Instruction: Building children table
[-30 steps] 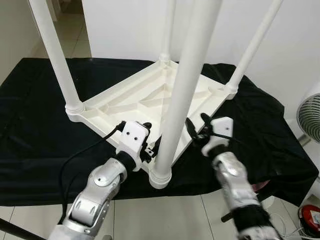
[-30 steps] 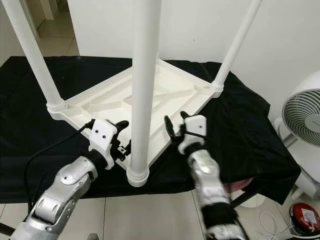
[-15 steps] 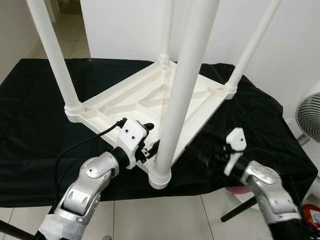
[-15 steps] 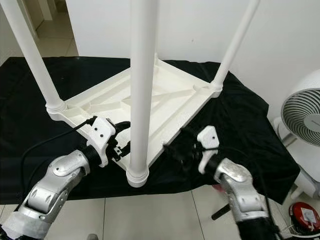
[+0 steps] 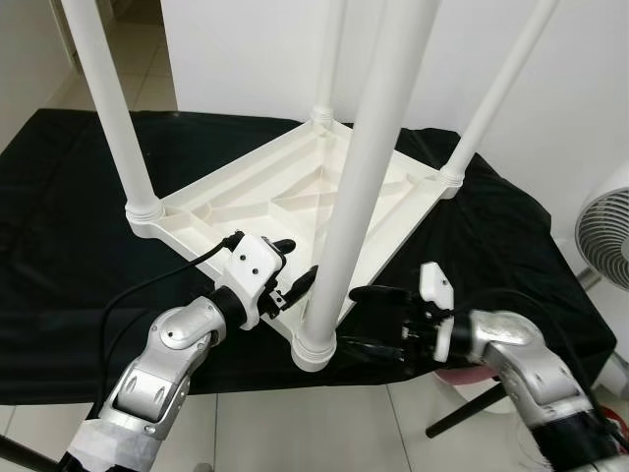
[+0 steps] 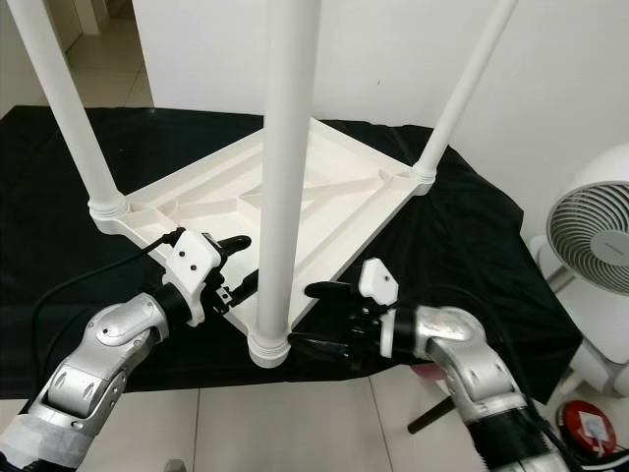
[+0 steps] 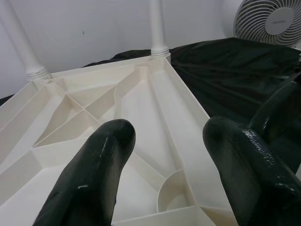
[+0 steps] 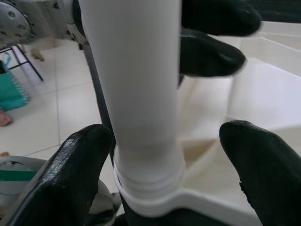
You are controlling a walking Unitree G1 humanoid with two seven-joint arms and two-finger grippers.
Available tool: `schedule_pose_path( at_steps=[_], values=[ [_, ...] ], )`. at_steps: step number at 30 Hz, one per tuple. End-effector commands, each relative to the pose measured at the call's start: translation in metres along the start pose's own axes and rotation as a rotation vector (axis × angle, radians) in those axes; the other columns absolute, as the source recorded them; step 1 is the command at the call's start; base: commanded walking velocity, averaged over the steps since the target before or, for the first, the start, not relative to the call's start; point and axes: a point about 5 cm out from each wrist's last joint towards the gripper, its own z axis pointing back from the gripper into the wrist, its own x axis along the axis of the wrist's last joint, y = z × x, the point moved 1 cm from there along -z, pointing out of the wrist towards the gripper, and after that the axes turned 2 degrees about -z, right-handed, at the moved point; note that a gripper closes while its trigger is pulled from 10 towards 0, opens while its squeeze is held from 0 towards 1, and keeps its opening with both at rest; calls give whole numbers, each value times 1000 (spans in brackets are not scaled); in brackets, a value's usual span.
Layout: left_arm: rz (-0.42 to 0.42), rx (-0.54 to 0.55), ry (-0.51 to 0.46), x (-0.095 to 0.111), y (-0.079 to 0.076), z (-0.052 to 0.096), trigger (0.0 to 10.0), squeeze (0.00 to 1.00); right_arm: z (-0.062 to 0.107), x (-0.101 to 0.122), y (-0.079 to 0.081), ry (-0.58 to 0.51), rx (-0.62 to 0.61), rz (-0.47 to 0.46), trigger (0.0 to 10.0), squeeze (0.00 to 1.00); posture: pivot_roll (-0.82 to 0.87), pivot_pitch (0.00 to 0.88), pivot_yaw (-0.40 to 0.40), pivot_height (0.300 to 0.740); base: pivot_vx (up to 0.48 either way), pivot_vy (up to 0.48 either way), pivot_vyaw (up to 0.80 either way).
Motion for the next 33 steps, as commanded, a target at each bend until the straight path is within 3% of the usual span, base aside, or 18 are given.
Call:
schedule_pose_path(
  at_steps=[1, 9, 10, 11, 12, 13, 14, 15, 23, 27, 29, 33],
  values=[
    [-3, -34, 8, -3, -3, -1, 10000, 0, -1, -3, -2, 20, 4, 0, 10000, 0, 48, 0, -113, 740, 0, 0, 0],
    [-29, 0, 22, -5, 2, 1, 10000, 0, -29, -11, -6, -16, 14, -18, 10000, 0, 70, 0, -130, 740, 0, 0, 0],
    [-27, 12, 20, -5, 3, 1, 10000, 0, -33, -15, -7, -22, -10, -26, 9216, 0, 72, 0, -130, 740, 0, 0, 0],
    [-28, 16, 18, -4, 3, 1, 10000, 0, -34, -17, -9, -29, -28, -39, 4941, 0, 73, 0, -131, 740, 0, 0, 0],
    [-28, 16, 18, -4, 3, 1, 10000, 0, -34, -17, -9, -29, -28, -39, 4941, 0, 73, 0, -131, 740, 0, 0, 0],
    [-28, 18, 16, -4, 3, 1, 10000, 0, -35, -17, -10, -35, -41, -47, 3373, 0, 73, 0, -131, 740, 0, 0, 0],
    [-28, 18, 16, -4, 3, 1, 10000, 0, -35, -17, -10, -35, -41, -47, 3373, 0, 73, 0, -131, 740, 0, 0, 0],
    [-28, 21, 13, -3, 4, 1, 10000, 0, -36, -17, -12, -43, -66, -46, 0, 0, 73, 0, -131, 740, 0, 0, 0],
    [-31, 24, 4, -2, 3, 0, 10000, 0, -37, -13, -13, -111, -170, -74, 0, 0, 61, 0, -134, 740, 0, 0, 0],
    [-32, 23, 0, -1, 2, -1, 10000, 0, -39, -14, -10, -135, -316, -105, 0, 0, 56, 0, -139, 740, 0, 0, 0],
    [-30, 27, -2, -1, 3, -2, 10000, 0, -40, -18, -11, -125, -484, -125, 0, 0, 46, 0, -141, 740, 0, 0, 0],
    [-26, 32, -3, -1, 4, -3, 10000, 0, -39, -22, -15, -96, -675, -123, 0, 0, 42, 0, -141, 740, 0, 0, 0]
  ],
)
